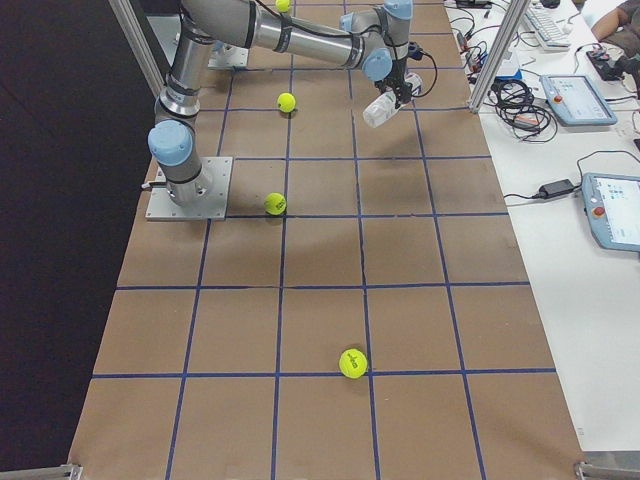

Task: Lift up tennis ball bucket
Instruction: 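Carry the can with the right gripper toward the middle, laying it on its side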

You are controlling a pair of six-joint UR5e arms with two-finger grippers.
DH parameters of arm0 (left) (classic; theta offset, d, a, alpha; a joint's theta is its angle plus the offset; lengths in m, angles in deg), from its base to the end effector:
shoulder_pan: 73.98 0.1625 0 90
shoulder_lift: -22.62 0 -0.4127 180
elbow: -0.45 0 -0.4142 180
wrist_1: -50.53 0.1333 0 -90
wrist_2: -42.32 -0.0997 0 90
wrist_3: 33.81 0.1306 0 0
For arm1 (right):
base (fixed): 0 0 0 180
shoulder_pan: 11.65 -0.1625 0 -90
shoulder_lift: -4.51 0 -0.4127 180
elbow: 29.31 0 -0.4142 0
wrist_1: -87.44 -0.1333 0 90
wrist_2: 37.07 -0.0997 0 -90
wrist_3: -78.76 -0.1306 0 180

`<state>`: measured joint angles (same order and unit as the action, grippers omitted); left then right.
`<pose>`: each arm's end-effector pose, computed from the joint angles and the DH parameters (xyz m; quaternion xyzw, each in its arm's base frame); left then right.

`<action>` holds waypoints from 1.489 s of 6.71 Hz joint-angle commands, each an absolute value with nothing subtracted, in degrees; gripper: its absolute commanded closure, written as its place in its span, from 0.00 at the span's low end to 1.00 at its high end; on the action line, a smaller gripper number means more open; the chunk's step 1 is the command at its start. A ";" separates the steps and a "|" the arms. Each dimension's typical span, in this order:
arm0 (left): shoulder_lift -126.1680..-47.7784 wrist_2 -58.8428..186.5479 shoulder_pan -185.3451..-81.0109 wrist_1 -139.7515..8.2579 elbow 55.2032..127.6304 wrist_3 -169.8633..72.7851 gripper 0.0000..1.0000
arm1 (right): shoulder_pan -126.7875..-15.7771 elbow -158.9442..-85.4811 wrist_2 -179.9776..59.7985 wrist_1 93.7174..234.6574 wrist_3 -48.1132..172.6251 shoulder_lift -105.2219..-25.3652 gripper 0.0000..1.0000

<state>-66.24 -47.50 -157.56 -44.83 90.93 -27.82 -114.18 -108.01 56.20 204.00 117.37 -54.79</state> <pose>-0.0776 -0.5065 0.4416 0.0038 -0.9992 -0.0406 0.0060 0.2783 -0.6722 0.2628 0.4290 -0.9007 0.0544 0.0418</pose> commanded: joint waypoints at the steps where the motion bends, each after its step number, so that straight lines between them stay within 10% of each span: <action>1: -66.24 -47.50 -157.57 -44.83 91.06 -27.75 0.00 | -118.77 -100.70 56.71 206.78 134.14 -48.43 0.33; 10: -66.24 -47.50 -157.57 -44.74 91.06 -27.66 0.00 | -121.78 -104.36 57.33 215.58 153.20 -43.39 0.26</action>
<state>-66.23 -47.50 -157.57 -44.77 91.07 -27.72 -121.77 -104.22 57.35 215.43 153.10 -43.47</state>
